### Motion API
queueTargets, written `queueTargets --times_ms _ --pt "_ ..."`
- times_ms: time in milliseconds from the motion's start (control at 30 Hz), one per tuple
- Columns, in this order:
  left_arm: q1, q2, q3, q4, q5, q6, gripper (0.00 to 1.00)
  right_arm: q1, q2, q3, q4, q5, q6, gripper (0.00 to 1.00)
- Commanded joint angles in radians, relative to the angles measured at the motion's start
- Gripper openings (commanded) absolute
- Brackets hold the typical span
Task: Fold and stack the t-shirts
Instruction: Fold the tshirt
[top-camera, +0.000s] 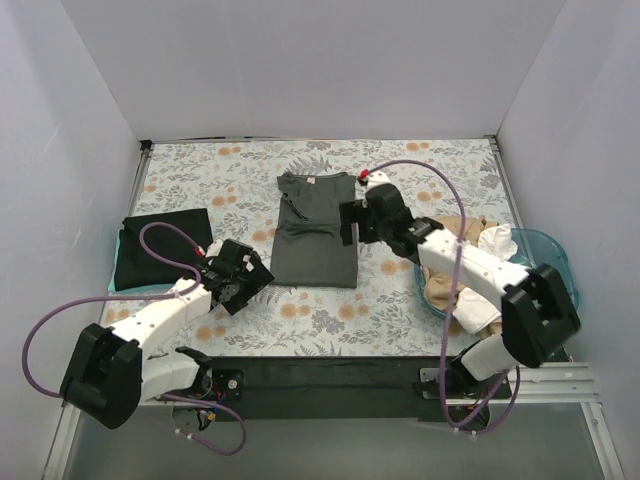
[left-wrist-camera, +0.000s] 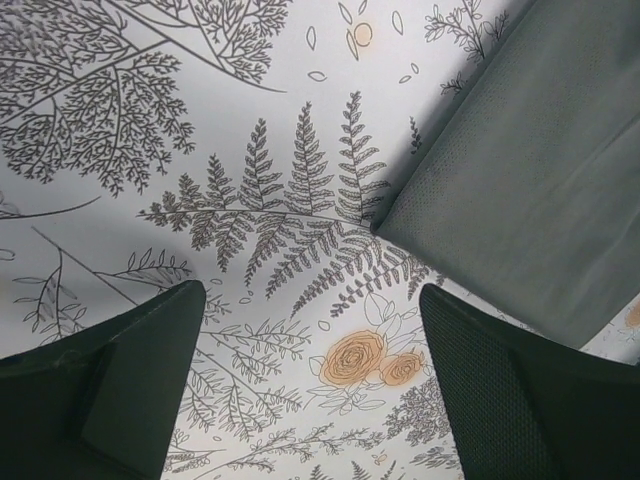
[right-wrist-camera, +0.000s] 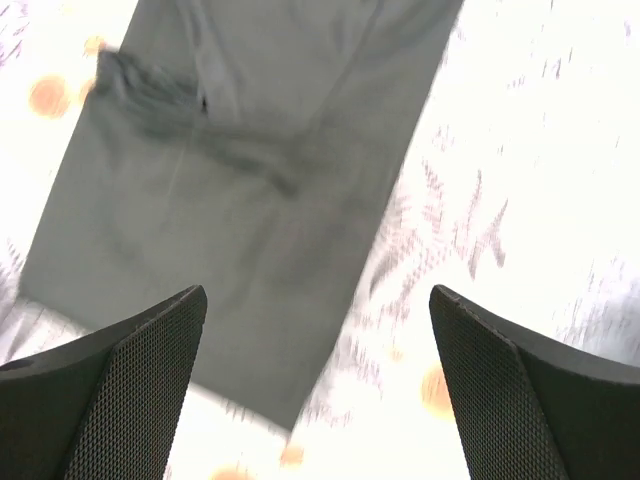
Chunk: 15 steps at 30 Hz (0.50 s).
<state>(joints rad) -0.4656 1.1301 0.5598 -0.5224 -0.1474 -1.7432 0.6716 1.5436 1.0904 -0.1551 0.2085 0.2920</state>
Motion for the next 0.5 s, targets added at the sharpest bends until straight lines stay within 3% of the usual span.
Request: queueTargets --times_ms 0,300,467 --pt "0.004 0.037 0.040 0.080 0.014 0.016 0.86 -0.001 -0.121 -0.176 0.038 -0.075 0.125 0.98" --pt "0.005 0.200 0.072 0.168 0.040 0.025 0.46 0.000 -0.174 -0.342 0.117 -0.257 0.161 0.93" --pt "0.004 0.232 0.061 0.208 0.077 0.028 0.40 0.002 -0.113 -0.348 0.124 -0.316 0.165 0.88"
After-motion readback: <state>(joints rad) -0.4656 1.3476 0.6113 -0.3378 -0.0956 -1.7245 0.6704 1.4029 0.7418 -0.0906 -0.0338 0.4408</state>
